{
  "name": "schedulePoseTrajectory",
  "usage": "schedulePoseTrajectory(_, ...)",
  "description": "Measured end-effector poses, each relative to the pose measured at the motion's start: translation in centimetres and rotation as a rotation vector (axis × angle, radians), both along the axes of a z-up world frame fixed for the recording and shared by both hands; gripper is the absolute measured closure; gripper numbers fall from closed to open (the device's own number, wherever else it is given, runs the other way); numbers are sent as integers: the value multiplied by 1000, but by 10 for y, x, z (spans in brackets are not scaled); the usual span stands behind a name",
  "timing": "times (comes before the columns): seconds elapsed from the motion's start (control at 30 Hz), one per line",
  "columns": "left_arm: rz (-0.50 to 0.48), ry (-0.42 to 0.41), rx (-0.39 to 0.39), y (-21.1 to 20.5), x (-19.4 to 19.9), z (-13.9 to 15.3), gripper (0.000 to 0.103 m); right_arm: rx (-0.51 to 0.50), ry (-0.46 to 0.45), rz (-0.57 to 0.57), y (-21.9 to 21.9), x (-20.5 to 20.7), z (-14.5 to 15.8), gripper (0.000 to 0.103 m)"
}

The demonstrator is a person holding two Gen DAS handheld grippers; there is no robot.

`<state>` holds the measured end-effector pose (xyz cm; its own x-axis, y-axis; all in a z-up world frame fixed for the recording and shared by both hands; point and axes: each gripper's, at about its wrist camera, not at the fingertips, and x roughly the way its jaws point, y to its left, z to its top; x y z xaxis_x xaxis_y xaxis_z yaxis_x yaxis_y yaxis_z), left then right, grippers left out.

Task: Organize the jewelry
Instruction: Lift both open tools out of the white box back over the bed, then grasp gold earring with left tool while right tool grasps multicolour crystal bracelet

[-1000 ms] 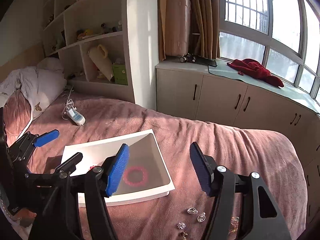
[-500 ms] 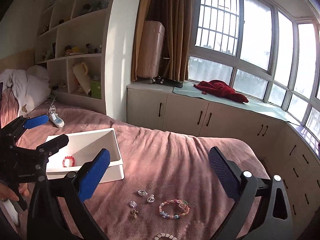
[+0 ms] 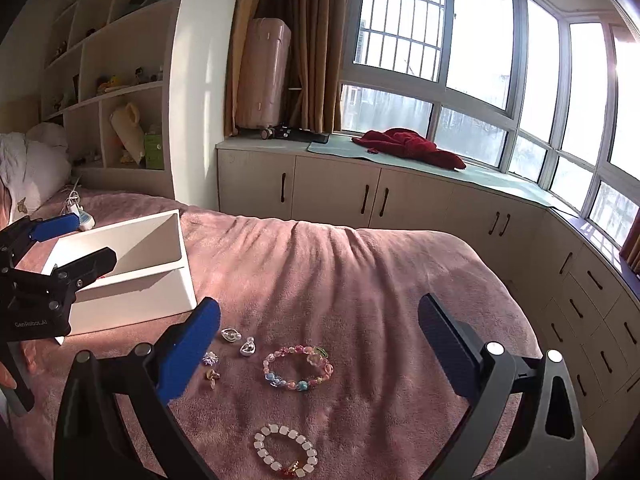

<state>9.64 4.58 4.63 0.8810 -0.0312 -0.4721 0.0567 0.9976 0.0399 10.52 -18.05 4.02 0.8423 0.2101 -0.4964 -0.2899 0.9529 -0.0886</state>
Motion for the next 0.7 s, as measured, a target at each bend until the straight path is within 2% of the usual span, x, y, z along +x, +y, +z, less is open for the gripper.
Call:
schedulePoseTrajectory(0.2,-49,49,46,-22,9,-33,6,37,91,-36,-16,21,-34,5)
schedulePoseTrajectory(0.43,-114,121,38,-40,22,-72,6,79,155,-80,-28,52,-60,5)
schedulePoseTrajectory(0.6,-152,176,17,-48,34,-97,7,65,235,-95,-29,74,-86,17)
schedulePoseTrajectory(0.7,-185,199,21,-54,41,-114,13,57,274,-105,-32,83,-103,23)
